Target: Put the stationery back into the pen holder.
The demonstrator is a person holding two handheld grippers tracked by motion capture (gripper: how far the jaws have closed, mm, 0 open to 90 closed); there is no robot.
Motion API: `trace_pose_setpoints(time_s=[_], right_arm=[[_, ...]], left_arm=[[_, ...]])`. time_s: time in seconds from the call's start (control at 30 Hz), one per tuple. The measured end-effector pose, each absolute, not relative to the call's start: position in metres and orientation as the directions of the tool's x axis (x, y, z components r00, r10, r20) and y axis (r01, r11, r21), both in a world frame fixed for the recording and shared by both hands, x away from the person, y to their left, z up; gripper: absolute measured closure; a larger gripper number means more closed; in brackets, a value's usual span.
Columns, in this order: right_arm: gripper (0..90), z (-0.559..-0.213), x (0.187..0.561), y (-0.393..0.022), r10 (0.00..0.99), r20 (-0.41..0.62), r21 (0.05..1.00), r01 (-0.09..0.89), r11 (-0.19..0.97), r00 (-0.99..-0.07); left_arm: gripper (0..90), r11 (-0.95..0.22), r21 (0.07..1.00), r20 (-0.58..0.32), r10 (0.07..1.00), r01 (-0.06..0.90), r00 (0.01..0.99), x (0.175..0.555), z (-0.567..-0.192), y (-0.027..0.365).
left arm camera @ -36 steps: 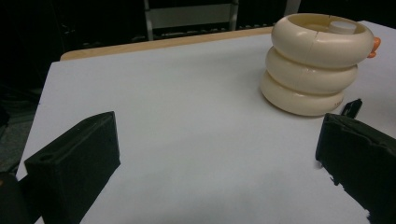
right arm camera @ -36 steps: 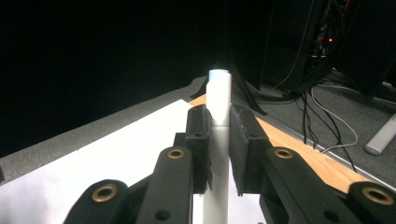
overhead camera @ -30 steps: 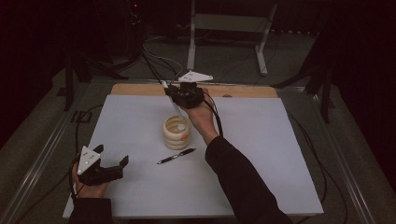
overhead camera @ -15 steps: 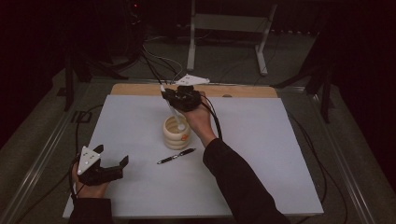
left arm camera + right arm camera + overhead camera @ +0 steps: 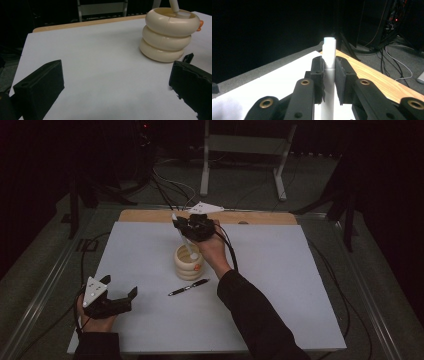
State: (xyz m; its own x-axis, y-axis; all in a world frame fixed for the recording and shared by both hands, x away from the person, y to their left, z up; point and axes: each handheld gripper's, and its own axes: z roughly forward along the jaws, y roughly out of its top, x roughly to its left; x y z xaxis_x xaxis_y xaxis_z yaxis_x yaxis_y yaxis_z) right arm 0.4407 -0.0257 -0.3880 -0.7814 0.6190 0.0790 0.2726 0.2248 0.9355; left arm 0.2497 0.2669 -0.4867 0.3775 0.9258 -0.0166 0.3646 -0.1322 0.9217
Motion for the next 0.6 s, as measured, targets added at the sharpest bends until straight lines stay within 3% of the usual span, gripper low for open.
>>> trace_pose_setpoints(time_s=[0.6], right_arm=[[77.9, -0.3935, 0.4401, -0.0227, 0.615, 0.080, 0.934, 0.275, 0.229, -0.785]], left_arm=[[0.3, -0.131, 0.922, -0.017, 0.926, 0.365, 0.377, 0.2499, -0.4869, 0.2669]])
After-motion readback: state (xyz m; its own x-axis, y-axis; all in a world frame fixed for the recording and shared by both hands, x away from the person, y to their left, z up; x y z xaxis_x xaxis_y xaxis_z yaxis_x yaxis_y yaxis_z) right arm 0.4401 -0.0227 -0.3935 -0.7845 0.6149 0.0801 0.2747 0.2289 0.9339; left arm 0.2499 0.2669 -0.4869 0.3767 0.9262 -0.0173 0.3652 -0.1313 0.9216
